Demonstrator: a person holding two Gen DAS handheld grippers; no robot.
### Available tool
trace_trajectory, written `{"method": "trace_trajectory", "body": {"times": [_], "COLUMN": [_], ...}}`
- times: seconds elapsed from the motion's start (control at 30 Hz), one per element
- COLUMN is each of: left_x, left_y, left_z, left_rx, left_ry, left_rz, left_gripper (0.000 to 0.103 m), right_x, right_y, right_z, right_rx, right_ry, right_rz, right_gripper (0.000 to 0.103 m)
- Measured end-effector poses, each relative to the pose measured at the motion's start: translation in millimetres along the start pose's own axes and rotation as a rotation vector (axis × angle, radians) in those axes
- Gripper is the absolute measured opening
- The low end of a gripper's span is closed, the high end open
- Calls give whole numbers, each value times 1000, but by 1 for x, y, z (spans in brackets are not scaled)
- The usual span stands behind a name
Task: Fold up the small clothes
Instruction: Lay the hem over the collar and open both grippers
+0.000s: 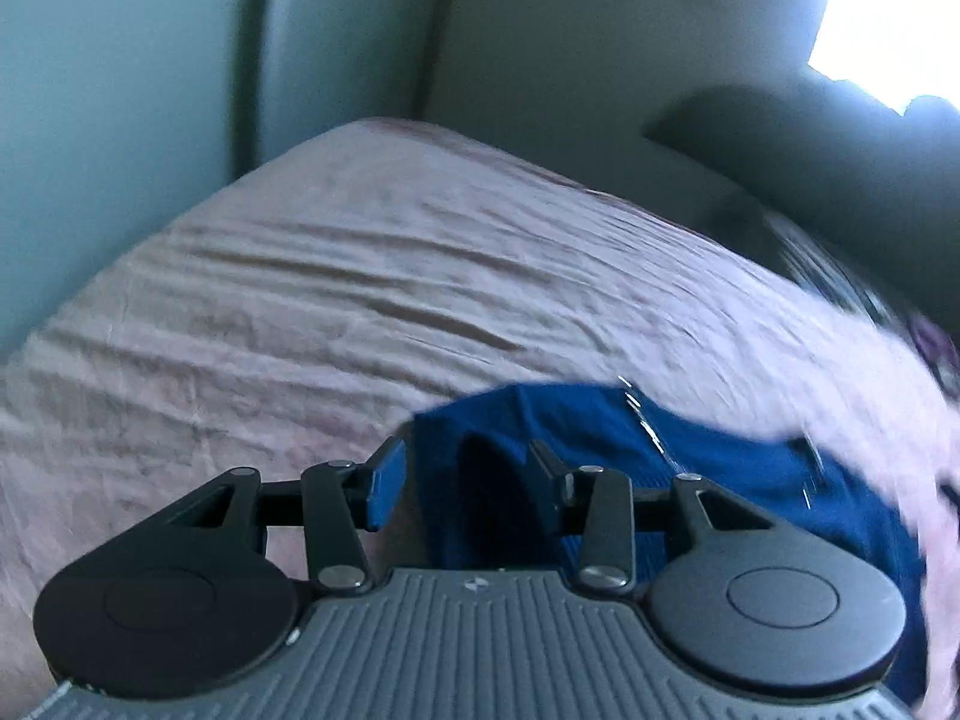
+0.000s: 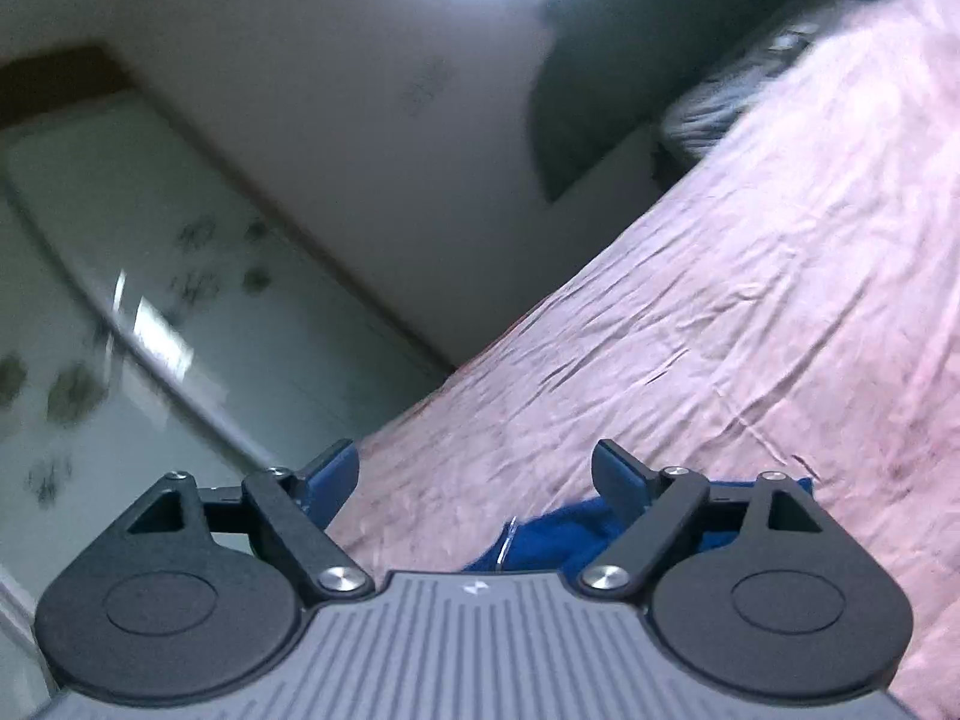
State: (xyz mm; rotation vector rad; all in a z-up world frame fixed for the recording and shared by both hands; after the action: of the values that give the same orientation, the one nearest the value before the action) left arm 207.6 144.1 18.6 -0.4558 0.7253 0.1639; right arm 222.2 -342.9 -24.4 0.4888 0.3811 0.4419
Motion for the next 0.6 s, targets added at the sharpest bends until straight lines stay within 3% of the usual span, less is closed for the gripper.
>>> {"method": "trace_trajectory", "body": {"times": [0.1, 0.2, 0.3, 0.37, 0.47, 0.53, 0.6], "left_x": [-20, -30, -30, -23, 5, 29, 45], "left_y": [-16, -37, -60, -71, -80, -86, -88], "left_z": [-23, -47, -75, -88, -89, -77, -59], "left_rx": [188, 386, 596, 685, 704, 663, 608], "left_ry": [-18, 23, 28, 1, 31, 50, 21], "left_rz": [-50, -128, -165, -154, -146, -96, -39], "left_gripper": [49, 51, 54, 54, 57, 57, 57], "right_x": [-10, -16, -13, -3, 24, 44, 60], "right_y": [27, 52, 63, 66, 63, 57, 47], "right_z": [-6, -20, -36, -44, -53, -50, -36], "right_rx": [-188, -358, -418, -401, -363, -352, -306], "right_ry": [75, 169, 294, 372, 466, 473, 414], "right_rz": [-20, -21, 84, 172, 281, 235, 178], "right_gripper": [85, 82, 81, 81, 80, 80, 80]}}
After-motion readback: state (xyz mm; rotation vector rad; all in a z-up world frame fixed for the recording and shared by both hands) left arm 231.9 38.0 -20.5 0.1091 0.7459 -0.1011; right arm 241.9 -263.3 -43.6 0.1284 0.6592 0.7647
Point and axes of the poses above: each gripper's, at about its wrist camera, not at the fingertips, and x roughly the way its jaws point, y to its left, z to its top, the point moved 1 cm from there along x, roughly the way its jaws point, and after that the axes turned 15 degrees about -x, right-handed, at the moved point
